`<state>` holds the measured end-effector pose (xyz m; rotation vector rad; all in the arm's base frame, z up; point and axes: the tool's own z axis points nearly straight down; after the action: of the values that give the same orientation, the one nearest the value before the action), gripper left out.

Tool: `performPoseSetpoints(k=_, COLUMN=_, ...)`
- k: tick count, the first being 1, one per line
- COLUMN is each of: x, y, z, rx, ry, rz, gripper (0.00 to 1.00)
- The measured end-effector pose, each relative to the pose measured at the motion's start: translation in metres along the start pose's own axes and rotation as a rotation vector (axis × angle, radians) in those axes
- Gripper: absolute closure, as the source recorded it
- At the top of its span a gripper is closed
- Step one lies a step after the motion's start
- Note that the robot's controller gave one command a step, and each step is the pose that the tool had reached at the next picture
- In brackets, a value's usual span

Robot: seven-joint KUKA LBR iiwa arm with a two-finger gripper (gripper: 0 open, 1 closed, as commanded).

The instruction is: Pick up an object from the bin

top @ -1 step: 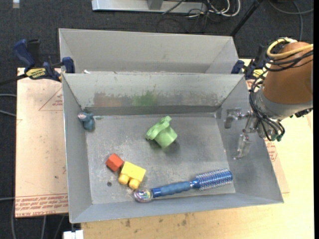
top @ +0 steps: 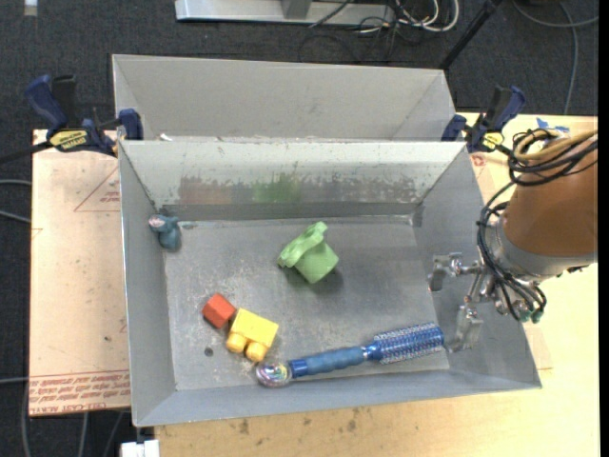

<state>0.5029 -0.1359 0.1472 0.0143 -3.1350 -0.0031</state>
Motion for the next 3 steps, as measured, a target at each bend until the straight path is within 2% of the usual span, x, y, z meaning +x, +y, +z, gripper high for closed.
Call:
performPoseSetpoints(k=1, x=-0.005, y=0.068, z=0.079, rx=-0.001, ry=-0.003, rz=-0.203, gripper=0.0)
performPoseSetpoints(k=2, x=-0.006, y=0.067, z=0.078, rx=0.002, ry=-0.006, rz=-0.203, gripper=1.0)
performPoseSetpoints(k=3, x=0.003, y=0.089, z=-0.042, rx=0.004, ry=-0.015, rz=-0.202, gripper=1.0)
